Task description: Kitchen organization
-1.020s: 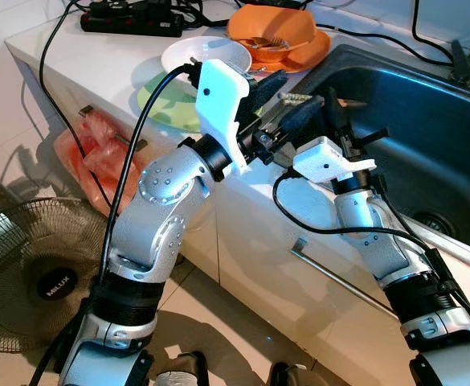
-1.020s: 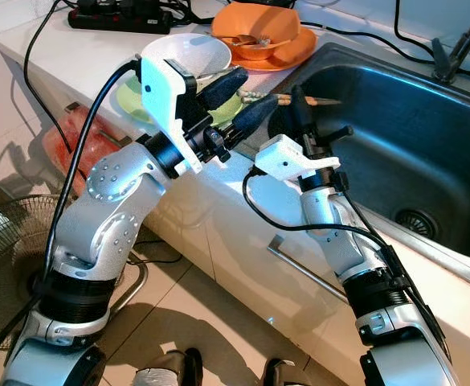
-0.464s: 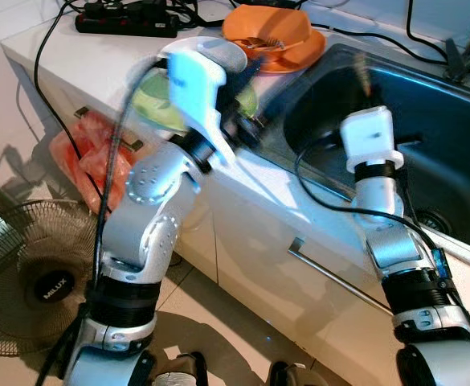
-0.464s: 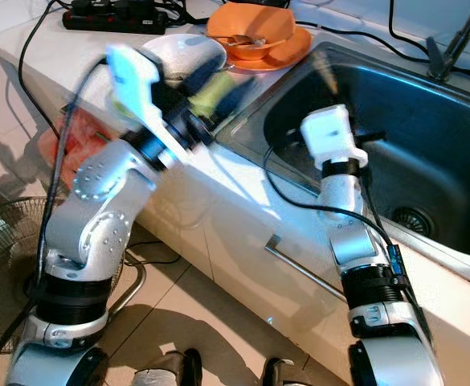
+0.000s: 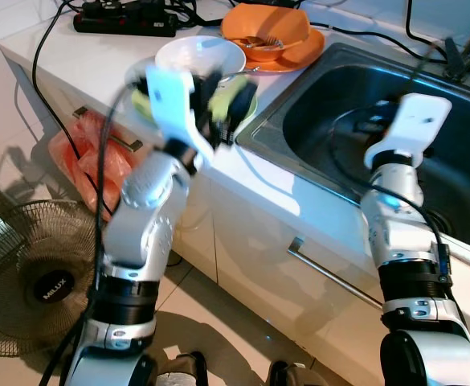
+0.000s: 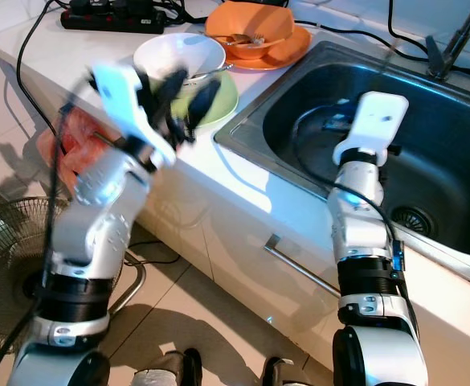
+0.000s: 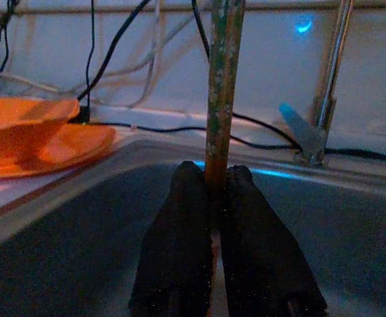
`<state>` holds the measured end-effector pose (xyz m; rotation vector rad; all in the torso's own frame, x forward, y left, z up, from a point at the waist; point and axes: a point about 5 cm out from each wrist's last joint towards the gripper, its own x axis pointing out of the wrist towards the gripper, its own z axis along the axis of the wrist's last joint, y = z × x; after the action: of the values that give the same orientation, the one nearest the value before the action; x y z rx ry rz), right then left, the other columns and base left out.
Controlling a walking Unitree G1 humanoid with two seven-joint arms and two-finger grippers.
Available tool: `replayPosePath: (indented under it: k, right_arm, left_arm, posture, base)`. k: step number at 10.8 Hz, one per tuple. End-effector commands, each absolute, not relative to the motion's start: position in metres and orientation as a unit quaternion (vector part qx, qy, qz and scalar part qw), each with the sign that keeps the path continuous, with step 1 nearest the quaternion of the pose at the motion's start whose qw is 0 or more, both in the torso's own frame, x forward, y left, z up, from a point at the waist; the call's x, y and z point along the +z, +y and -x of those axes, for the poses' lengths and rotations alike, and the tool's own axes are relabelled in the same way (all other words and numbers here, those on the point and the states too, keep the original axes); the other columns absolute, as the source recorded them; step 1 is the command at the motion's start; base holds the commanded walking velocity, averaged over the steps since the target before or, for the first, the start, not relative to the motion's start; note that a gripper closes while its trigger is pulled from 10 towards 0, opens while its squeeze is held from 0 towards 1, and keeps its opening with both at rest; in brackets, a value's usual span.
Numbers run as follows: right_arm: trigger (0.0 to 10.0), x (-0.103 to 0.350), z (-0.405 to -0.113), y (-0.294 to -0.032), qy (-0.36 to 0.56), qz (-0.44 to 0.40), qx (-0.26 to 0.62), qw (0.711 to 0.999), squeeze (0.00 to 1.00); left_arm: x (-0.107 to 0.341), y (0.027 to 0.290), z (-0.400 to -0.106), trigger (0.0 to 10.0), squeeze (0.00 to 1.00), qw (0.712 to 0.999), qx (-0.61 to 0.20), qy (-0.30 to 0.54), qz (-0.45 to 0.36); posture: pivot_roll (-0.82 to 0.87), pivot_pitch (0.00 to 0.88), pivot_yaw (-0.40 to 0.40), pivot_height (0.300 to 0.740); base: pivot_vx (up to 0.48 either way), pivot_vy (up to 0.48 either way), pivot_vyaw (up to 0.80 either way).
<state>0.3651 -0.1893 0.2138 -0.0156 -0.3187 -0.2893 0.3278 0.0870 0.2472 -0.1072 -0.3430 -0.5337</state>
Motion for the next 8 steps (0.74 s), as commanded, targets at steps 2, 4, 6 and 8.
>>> replayPosePath:
  k: [2,4,6,8]
  right_arm:
    - [10.0,0.209,-0.366,-0.188,-0.136,0.002,-0.131,0.982,0.00]
    - [10.0,0.207,-0.366,-0.186,-0.122,0.002,-0.119,0.985,0.00]
    - [10.0,0.203,-0.366,-0.183,-0.112,0.004,-0.108,0.988,0.00]
    - [10.0,0.201,-0.366,-0.182,-0.105,0.008,-0.099,0.989,0.00]
  left_arm:
    - [0.225,0.081,-0.328,10.0,0.00,0.954,-0.268,-0.127,0.048]
    - [0.212,0.077,-0.327,10.0,0.00,0.954,-0.280,-0.094,0.044]
    - [0.209,0.072,-0.326,10.0,0.00,0.947,-0.309,-0.083,0.024]
    - [0.209,0.070,-0.323,10.0,0.00,0.940,-0.332,-0.081,0.017]
  posture:
    - [0.07,0.157,0.024,0.740]
    - [0.07,0.157,0.024,0.740]
    - [0.07,0.156,0.020,0.740]
    - [0.06,0.157,0.019,0.740]
  base:
    - [0.000,0.000,0.00]
    - [0.000,0.000,0.00]
    - [0.000,0.000,0.00]
    - [0.000,0.000,0.00]
